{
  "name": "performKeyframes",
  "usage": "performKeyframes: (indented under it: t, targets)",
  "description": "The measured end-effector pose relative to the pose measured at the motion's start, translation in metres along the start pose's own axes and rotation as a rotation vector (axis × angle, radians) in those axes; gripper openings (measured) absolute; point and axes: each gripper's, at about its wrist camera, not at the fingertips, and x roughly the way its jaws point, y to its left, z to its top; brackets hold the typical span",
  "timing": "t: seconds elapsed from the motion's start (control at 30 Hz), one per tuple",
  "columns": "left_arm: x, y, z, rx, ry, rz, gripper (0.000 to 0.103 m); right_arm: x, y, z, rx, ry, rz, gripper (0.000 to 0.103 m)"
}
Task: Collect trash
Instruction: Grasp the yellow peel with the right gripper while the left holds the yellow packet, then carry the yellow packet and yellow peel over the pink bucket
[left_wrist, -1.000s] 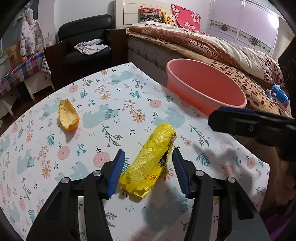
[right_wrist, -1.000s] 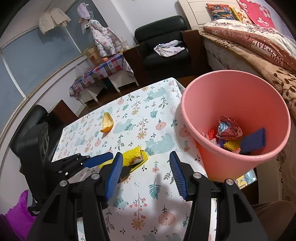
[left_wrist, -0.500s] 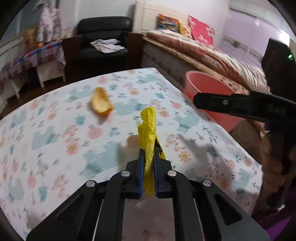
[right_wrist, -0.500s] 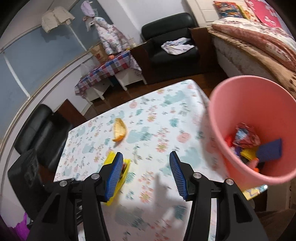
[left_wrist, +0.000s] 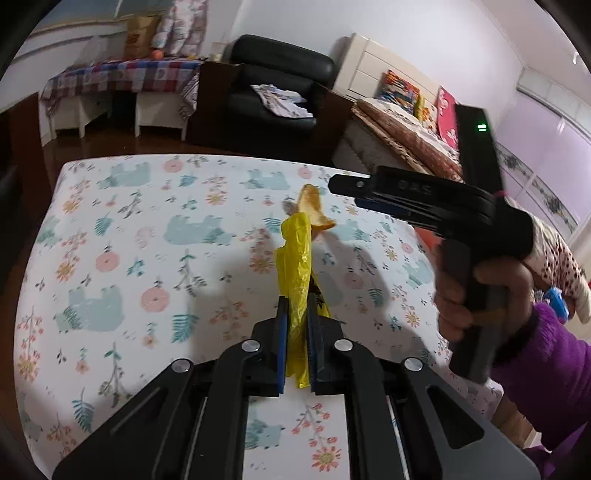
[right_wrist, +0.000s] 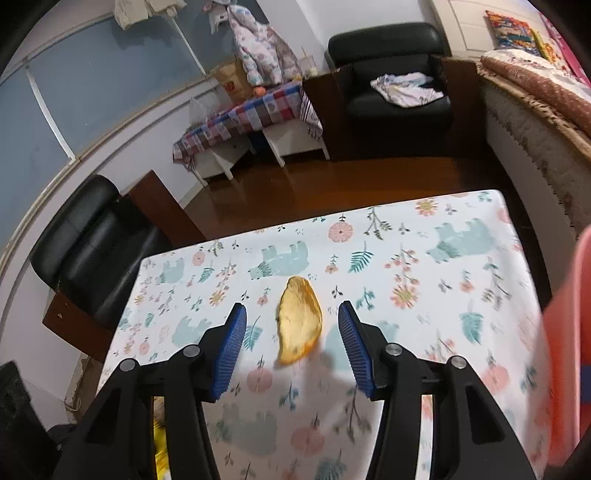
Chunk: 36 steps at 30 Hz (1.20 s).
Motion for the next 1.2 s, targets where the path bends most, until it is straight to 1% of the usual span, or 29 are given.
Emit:
performKeyframes:
  t: [0.1,0.2,0.23,0.27,0.3,0.37,0.4,0.47,0.67,0.9,1.03,1.2]
  targets:
    - [-0.005,0.005,-0.002,-0.017,-0.004,0.013,0.008,0.020,-0.003,0.006,-0.012,0.025,-0.017,0.052]
    - [-0.006,0.010,-0.003,-0.036,-0.003,0.018,0.008,0.038,-0.003,0.009,-0.035,0.056,-0.020,0.047]
    - [-0.007,0.011,-0.004,-0.042,-0.001,0.020,0.008,0.042,-0.002,0.010,-0.044,0.063,-0.020,0.043]
    - [-0.007,0.010,-0.005,-0.045,0.001,0.022,0.008,0.046,-0.001,0.010,-0.055,0.068,-0.019,0.036]
    - [-0.007,0.010,-0.006,-0.049,0.003,0.023,0.008,0.050,0.001,0.009,-0.066,0.076,-0.015,0.031]
    - [-0.007,0.010,-0.006,-0.056,0.006,0.021,0.008,0.055,0.005,0.006,-0.084,0.090,-0.013,0.015]
    - [-0.008,0.010,-0.006,-0.059,0.005,0.022,0.008,0.055,0.006,0.004,-0.089,0.093,-0.010,0.011]
    - [-0.009,0.009,-0.006,-0.062,0.002,0.025,0.008,0.052,0.008,-0.002,-0.091,0.095,-0.008,0.006]
    - [-0.012,0.001,-0.004,-0.063,-0.013,0.031,0.008,0.020,0.005,-0.019,-0.056,0.069,0.001,0.004]
    - [-0.020,-0.014,-0.001,-0.059,-0.041,0.041,0.008,-0.039,0.004,-0.043,-0.044,0.023,0.010,0.004]
    - [-0.021,-0.026,0.001,-0.057,-0.048,0.059,0.008,-0.068,0.006,-0.057,-0.065,0.004,-0.011,0.004]
    - [-0.020,-0.039,0.002,-0.062,-0.051,0.086,0.008,-0.100,0.004,-0.073,-0.088,-0.024,-0.057,0.004]
